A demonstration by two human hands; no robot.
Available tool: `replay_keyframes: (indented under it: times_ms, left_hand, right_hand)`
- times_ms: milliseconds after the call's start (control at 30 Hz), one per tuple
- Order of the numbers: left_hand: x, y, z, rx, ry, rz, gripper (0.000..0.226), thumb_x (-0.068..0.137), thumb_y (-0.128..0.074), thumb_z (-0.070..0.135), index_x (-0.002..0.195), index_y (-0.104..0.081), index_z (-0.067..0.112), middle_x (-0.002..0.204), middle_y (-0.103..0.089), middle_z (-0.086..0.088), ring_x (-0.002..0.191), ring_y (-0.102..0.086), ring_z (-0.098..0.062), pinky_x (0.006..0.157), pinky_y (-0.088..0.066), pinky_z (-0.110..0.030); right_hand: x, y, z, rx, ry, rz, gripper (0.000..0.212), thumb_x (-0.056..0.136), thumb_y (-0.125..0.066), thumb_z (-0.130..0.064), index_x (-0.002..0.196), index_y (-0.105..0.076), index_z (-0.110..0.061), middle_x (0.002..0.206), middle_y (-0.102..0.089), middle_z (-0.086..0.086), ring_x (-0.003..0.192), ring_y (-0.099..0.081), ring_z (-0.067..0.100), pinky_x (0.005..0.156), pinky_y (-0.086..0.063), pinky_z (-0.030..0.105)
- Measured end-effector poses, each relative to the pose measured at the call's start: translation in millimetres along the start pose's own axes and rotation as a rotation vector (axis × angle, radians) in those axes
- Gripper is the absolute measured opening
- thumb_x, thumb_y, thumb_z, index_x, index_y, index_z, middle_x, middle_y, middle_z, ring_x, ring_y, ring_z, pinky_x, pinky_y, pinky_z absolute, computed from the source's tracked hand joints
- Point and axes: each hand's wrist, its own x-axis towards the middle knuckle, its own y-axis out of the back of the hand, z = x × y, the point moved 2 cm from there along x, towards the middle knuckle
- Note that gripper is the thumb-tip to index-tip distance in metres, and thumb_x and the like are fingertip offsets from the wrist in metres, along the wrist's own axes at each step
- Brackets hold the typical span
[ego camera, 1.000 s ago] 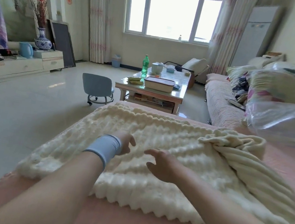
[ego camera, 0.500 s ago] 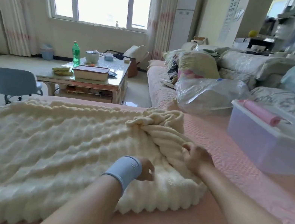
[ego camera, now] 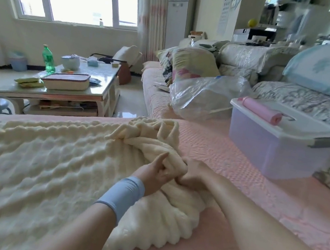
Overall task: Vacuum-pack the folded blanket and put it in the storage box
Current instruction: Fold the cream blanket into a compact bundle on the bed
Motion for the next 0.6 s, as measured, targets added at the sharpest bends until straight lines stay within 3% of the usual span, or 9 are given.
replay_keyframes:
  times_ms: [67,167,267,300,367,467,533,600]
  left_hand:
    - [-4.0,-2.6,10.8,-0.016,-0.056,-0.076,0.077,0.092,-0.06,0.04,0.152,-0.013,0.036,0.147,-0.045,0.002,0.13,-0.045,-0.011,0.111,-0.035,-0.038]
    - [-12.4,-13.2,33.6,0.01,-0.085,-0.153,0.081,0.085,-0.066,0.05,0.149,-0.018,0.042,0.152,-0.037,0.006,0.135,-0.042,-0.013,0.112,-0.035,-0.038]
    - [-25.4,-32.4,53.1,0.237,-0.102,-0.305,0.093,0.072,-0.07,0.063,0.148,-0.019,0.048,0.155,-0.027,0.01,0.14,-0.033,-0.016,0.113,-0.033,-0.041]
    - [-31.6,-39.6,57.8,0.318,-0.094,-0.371,0.1,0.067,-0.073,0.066,0.147,-0.015,0.05,0.157,-0.019,0.013,0.142,-0.029,-0.017,0.113,-0.032,-0.043]
    - [-43.3,-48.8,61.3,0.47,-0.035,-0.497,0.114,0.059,-0.078,0.067,0.147,-0.008,0.053,0.159,-0.003,0.02,0.146,-0.018,-0.02,0.113,-0.03,-0.051]
    - [-58.7,-54.3,60.8,0.709,-0.037,-0.575,0.119,0.06,-0.082,0.058,0.149,-0.005,0.048,0.159,-0.001,0.016,0.148,-0.013,-0.022,0.114,-0.028,-0.054]
    - [-65.0,-55.9,58.7,0.776,-0.065,-0.571,0.105,0.071,-0.078,0.046,0.151,-0.01,0.045,0.16,-0.007,0.012,0.146,-0.017,-0.021,0.116,-0.028,-0.047]
    - [-68.8,-56.6,59.6,0.749,-0.058,-0.533,0.079,0.081,-0.068,0.034,0.148,-0.027,0.043,0.157,-0.025,0.007,0.141,-0.033,-0.019,0.113,-0.033,-0.039]
  right_hand:
    - [-14.5,24.3,13.0,-0.064,-0.031,0.117,0.046,0.075,-0.064,-0.028,0.121,-0.061,-0.03,0.118,-0.065,0.002,0.111,-0.062,0.024,0.085,-0.047,0.028]
    - [-43.6,54.9,51.4,-0.229,-0.347,0.244,0.045,0.079,-0.057,-0.025,0.123,-0.058,-0.021,0.123,-0.061,0.006,0.112,-0.062,0.029,0.086,-0.049,0.033]
    - [-73.3,43.6,70.7,-0.373,-0.593,0.042,0.058,0.085,-0.058,-0.021,0.141,-0.046,-0.012,0.134,-0.056,0.01,0.121,-0.057,0.03,0.088,-0.051,0.041]
    - [-80.0,34.3,70.2,-0.432,-0.583,0.0,0.071,0.086,-0.06,-0.021,0.15,-0.03,-0.011,0.143,-0.045,0.014,0.128,-0.05,0.033,0.093,-0.05,0.045]
    - [-85.2,18.6,54.9,-0.583,-0.347,0.027,0.087,0.09,-0.06,-0.027,0.157,-0.006,-0.017,0.154,-0.026,0.017,0.136,-0.036,0.035,0.105,-0.039,0.052]
    - [-95.0,1.1,28.0,-0.502,0.088,-0.042,0.088,0.088,-0.06,-0.043,0.159,-0.009,-0.029,0.165,-0.009,0.006,0.15,-0.013,0.028,0.122,-0.015,0.046]
    - [-104.2,-11.1,21.9,-0.495,0.122,-0.178,0.097,0.082,-0.065,-0.051,0.159,-0.009,-0.033,0.167,0.007,0.003,0.154,0.002,0.024,0.124,-0.006,0.044]
    - [-110.5,-15.5,25.3,-0.544,0.041,-0.25,0.098,0.08,-0.067,-0.052,0.159,-0.012,-0.032,0.167,0.009,0.004,0.154,-0.001,0.027,0.123,-0.015,0.046]
